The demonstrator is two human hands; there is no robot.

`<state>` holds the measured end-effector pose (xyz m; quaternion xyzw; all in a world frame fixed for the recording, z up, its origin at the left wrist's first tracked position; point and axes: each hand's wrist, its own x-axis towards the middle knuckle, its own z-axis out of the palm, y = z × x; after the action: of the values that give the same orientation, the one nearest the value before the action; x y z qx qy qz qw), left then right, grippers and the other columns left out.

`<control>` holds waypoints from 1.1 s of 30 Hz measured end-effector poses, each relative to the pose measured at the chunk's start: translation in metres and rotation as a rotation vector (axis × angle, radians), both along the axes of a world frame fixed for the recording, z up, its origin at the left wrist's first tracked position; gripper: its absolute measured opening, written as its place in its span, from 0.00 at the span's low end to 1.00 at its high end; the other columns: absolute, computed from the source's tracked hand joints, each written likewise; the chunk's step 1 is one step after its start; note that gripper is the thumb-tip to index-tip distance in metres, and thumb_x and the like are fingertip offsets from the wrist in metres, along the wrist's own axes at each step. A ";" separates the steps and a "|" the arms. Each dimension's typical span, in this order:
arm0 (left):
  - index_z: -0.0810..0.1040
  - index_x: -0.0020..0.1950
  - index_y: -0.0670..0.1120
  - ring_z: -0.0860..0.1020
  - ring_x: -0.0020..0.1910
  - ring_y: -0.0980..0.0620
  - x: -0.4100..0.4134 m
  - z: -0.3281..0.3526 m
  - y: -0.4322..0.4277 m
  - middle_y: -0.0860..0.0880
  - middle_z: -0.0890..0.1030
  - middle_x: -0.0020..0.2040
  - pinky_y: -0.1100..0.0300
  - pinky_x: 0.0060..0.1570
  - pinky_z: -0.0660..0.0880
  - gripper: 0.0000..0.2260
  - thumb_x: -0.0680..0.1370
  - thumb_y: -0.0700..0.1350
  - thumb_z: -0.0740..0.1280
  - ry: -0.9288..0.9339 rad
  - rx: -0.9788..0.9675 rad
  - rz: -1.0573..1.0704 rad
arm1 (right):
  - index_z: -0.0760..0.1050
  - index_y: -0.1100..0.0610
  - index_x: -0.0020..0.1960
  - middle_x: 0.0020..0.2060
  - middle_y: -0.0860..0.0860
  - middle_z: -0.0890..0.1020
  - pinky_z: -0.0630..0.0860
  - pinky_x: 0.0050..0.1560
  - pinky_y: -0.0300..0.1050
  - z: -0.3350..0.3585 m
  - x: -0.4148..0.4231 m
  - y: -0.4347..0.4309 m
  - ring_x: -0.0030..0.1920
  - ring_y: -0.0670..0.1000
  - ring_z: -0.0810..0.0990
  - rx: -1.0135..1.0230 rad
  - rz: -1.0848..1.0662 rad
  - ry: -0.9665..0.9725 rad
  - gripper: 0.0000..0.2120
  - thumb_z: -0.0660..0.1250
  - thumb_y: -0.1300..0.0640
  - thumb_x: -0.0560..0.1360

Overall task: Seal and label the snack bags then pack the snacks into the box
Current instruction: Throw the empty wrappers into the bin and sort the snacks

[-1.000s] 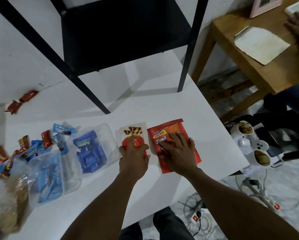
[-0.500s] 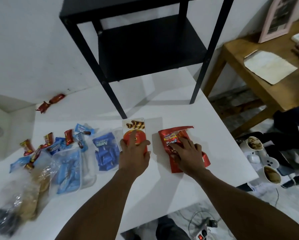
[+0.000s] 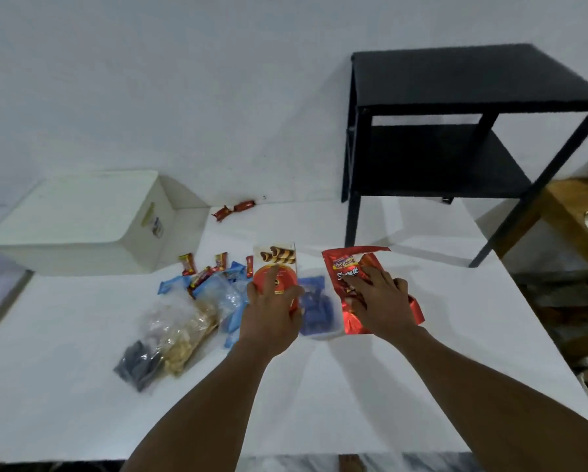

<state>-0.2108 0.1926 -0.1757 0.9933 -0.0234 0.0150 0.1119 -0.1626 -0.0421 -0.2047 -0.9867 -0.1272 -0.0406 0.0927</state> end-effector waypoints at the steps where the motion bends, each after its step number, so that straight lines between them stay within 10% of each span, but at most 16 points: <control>1: 0.73 0.65 0.62 0.63 0.71 0.36 -0.010 0.003 0.022 0.50 0.56 0.78 0.44 0.58 0.77 0.16 0.77 0.55 0.65 -0.011 0.009 0.022 | 0.72 0.42 0.67 0.71 0.53 0.71 0.71 0.57 0.57 0.006 -0.002 0.022 0.67 0.57 0.73 0.006 0.029 -0.006 0.20 0.65 0.45 0.75; 8: 0.74 0.66 0.62 0.65 0.67 0.37 -0.121 0.021 0.191 0.51 0.59 0.75 0.42 0.50 0.80 0.19 0.74 0.55 0.66 -0.056 -0.041 0.297 | 0.70 0.38 0.68 0.73 0.49 0.68 0.67 0.61 0.56 0.031 -0.051 0.207 0.72 0.54 0.67 0.009 0.297 -0.002 0.22 0.64 0.43 0.75; 17: 0.71 0.69 0.64 0.65 0.70 0.35 -0.338 0.006 0.370 0.50 0.57 0.77 0.41 0.62 0.74 0.21 0.75 0.59 0.64 0.061 -0.079 0.823 | 0.65 0.37 0.71 0.74 0.48 0.67 0.62 0.67 0.60 0.022 -0.185 0.445 0.73 0.53 0.65 0.032 0.780 0.138 0.25 0.63 0.40 0.75; 33: 0.67 0.74 0.64 0.69 0.68 0.36 -0.505 -0.108 0.442 0.47 0.61 0.78 0.43 0.64 0.73 0.26 0.75 0.58 0.64 0.404 -0.491 1.356 | 0.71 0.41 0.69 0.66 0.49 0.77 0.75 0.61 0.50 -0.114 -0.325 0.639 0.64 0.55 0.76 -0.143 1.199 0.766 0.24 0.64 0.42 0.73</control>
<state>-0.7162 0.6344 -0.2832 0.7197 0.6191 -0.0971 0.2988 -0.4879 0.5969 -0.3191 -0.6955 -0.6084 0.3753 0.0723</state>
